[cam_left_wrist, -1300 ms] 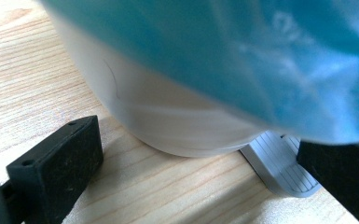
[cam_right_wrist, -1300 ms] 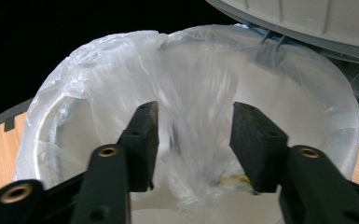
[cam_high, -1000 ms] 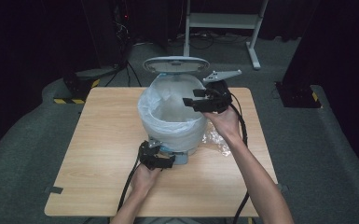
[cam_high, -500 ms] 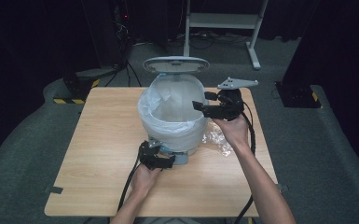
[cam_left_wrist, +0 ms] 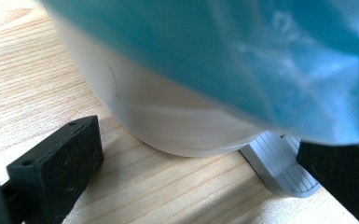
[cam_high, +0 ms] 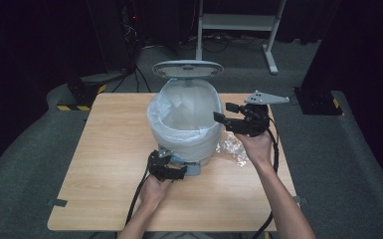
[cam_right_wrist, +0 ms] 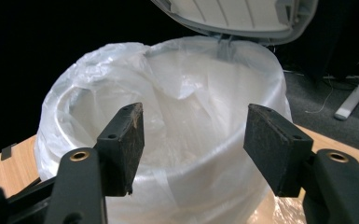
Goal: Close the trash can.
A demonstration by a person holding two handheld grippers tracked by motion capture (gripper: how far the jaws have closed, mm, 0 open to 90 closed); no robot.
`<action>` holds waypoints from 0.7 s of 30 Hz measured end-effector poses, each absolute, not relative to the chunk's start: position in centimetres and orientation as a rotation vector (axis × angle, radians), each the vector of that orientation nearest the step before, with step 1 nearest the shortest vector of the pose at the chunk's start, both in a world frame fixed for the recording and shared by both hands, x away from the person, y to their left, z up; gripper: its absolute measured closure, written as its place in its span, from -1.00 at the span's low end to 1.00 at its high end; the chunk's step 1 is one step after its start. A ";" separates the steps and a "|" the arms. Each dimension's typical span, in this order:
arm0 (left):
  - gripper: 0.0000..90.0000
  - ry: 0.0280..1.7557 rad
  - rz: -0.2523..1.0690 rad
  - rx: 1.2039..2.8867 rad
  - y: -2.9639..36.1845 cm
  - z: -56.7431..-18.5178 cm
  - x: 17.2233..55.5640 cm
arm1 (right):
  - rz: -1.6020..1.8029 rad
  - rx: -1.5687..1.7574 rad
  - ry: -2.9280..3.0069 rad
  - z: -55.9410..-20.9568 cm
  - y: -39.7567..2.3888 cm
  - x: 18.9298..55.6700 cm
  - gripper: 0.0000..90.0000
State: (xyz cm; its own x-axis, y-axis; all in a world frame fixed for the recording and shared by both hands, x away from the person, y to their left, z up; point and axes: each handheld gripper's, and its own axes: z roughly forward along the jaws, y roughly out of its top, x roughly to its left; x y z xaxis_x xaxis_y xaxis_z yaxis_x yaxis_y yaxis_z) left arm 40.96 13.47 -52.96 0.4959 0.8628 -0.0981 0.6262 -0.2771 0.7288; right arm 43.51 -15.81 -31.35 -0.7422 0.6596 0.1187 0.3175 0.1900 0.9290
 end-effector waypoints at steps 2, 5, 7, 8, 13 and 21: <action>-0.99 1.221 0.413 2.010 13.5 -53.0 41.0 | 1.581 0.941 2.147 -31.7 -16.3 43.3 -0.10; -0.99 1.221 0.413 2.010 13.5 -53.0 41.0 | 1.589 0.958 2.130 -32.2 -17.0 43.0 -0.10; -0.99 1.221 0.413 2.011 13.5 -53.0 41.0 | 1.589 0.963 2.123 -32.4 -17.4 42.9 -0.11; -0.99 1.221 0.413 2.011 13.5 -53.0 41.0 | 1.589 0.966 2.115 -32.6 -17.6 42.8 -0.11; -0.99 1.221 0.413 2.010 13.5 -53.0 41.0 | 1.579 0.974 2.099 -33.1 -18.2 42.3 -0.13; -1.00 1.222 0.413 2.010 13.5 -53.0 41.0 | 1.581 0.997 2.087 -33.9 -18.9 42.0 -0.14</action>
